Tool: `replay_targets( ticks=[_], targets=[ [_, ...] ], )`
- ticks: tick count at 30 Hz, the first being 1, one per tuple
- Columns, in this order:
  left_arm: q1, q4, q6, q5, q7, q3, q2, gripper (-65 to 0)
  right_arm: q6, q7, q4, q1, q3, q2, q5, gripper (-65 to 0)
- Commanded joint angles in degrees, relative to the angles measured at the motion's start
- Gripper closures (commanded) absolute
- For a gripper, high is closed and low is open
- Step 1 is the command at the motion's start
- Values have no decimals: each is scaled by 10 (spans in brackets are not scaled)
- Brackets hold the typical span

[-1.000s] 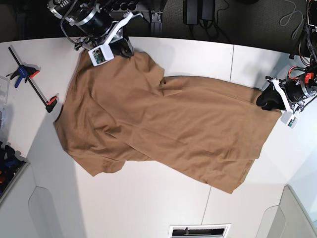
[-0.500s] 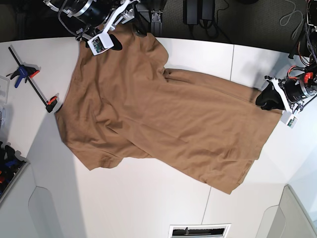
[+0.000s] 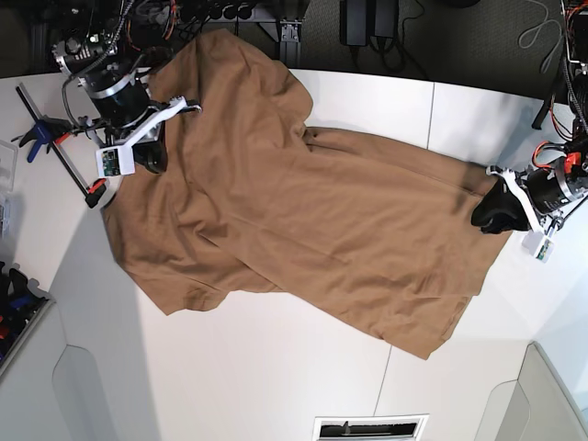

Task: Layout the t-shirt on the table in an organized manner, then fold the t-shirt properly
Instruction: 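Lower the right gripper along the shirt side and regrasp the hem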

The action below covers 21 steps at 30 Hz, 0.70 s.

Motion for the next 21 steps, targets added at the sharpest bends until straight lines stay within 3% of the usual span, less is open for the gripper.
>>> replay_targets(
  ticks=[1,9,14,17,21],
  targets=[
    [-25,6,-4,-2,-14,-5,-4,-177,-3,15,-8,18,1,3,3,0],
    [-136,-108,-4,90,-59,59,27,-176,-6,29,-135,115,1,3,-6,0],
    [-167,-216,-4,106,-56,99,26,-176,-8,49,-211,168,1,3,-29,0],
    [-145,-245,-4,106,-35,98,16,-176,-8,58,-254,195,1,3,-47,0],
    [-98,-249,-4,87,-34,98,-24,-176,-8,63,-307,239,1,3,-63,0]
  ],
)
